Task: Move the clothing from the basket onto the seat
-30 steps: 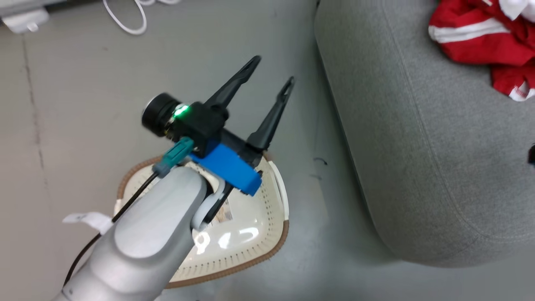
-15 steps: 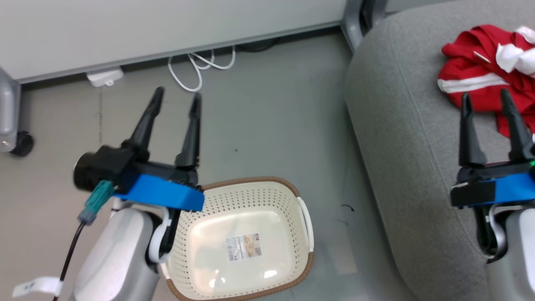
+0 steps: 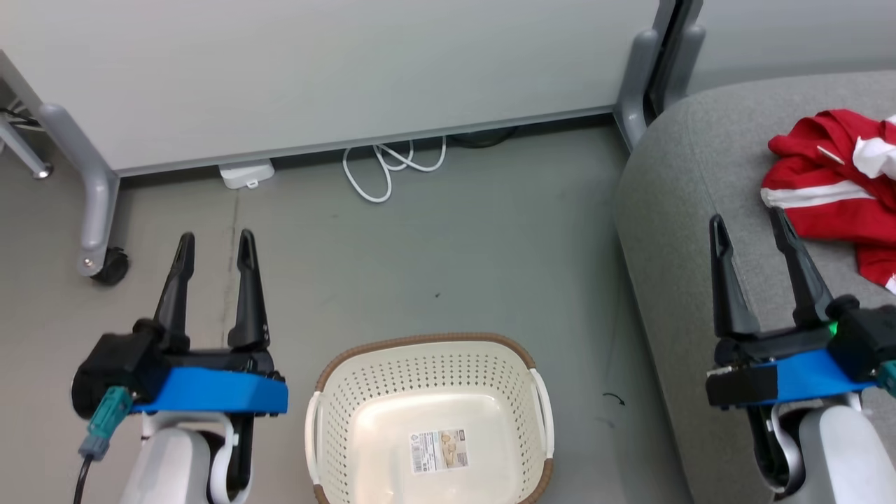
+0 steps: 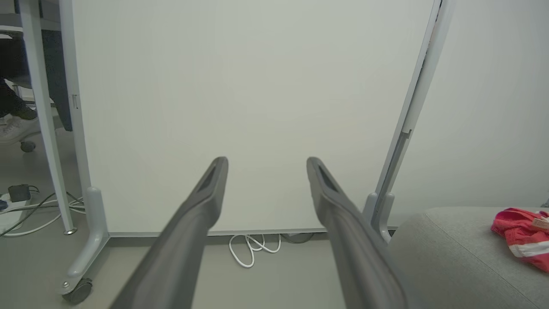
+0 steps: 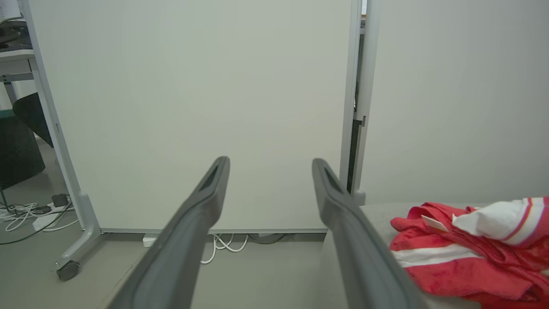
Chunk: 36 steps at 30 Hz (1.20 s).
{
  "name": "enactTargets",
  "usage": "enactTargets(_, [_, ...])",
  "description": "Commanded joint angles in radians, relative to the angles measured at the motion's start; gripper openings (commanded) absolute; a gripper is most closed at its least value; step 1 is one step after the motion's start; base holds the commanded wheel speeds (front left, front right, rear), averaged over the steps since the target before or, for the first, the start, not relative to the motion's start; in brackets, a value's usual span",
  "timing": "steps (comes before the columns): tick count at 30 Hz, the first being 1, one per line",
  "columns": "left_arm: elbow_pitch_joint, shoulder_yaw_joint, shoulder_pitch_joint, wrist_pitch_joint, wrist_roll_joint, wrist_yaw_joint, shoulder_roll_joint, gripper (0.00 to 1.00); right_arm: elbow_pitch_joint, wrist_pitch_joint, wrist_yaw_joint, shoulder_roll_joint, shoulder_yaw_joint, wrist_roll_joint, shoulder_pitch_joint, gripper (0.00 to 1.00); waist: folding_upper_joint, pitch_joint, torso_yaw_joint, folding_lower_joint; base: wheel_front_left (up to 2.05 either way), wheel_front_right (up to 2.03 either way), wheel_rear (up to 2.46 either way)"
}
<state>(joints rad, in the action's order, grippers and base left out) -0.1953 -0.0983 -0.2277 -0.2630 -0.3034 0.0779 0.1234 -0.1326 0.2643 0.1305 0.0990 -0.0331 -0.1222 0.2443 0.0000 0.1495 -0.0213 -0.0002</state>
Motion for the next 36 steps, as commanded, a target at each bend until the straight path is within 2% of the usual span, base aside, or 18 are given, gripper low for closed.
enactTargets(1, [0.005,0.023,0.03,-0.002,0.015,0.01,-0.011,1.0,0.007,0.0,0.001,-0.011,-0.01,0.005,-0.035,1.0,0.0,-0.018,0.007,0.0002,0.0,0.0,0.0])
enactTargets(7, [0.008,0.076,0.085,-0.002,0.027,0.028,-0.041,1.0,0.008,0.0,0.001,-0.027,-0.037,0.006,-0.095,1.0,0.0,-0.053,0.011,0.0002,0.0,0.0,0.0])
enactTargets(15, [-0.001,0.098,0.125,-0.002,0.045,0.044,-0.058,1.0,0.012,0.0,0.001,-0.039,-0.053,0.012,-0.147,1.0,0.0,-0.084,0.017,0.0002,0.0,0.0,0.0])
enactTargets(33, [-0.056,0.098,0.126,-0.003,0.111,0.054,-0.061,1.0,-0.004,0.0,0.001,-0.049,-0.059,0.021,-0.168,1.0,0.0,-0.1,0.025,0.0002,0.0,0.0,0.0])
enactTargets(34, [-0.055,0.094,0.132,0.0,0.11,0.046,-0.063,0.0,-0.003,0.0,0.0,-0.046,-0.058,0.023,-0.156,0.0,0.0,-0.1,0.025,0.0003,0.0,0.0,0.0])
enactTargets(36, [-0.071,0.092,0.143,0.003,0.108,0.046,-0.066,0.0,-0.021,-0.001,0.0,-0.048,-0.057,0.021,-0.158,0.0,0.0,-0.1,0.026,0.0003,0.0,0.0,0.0])
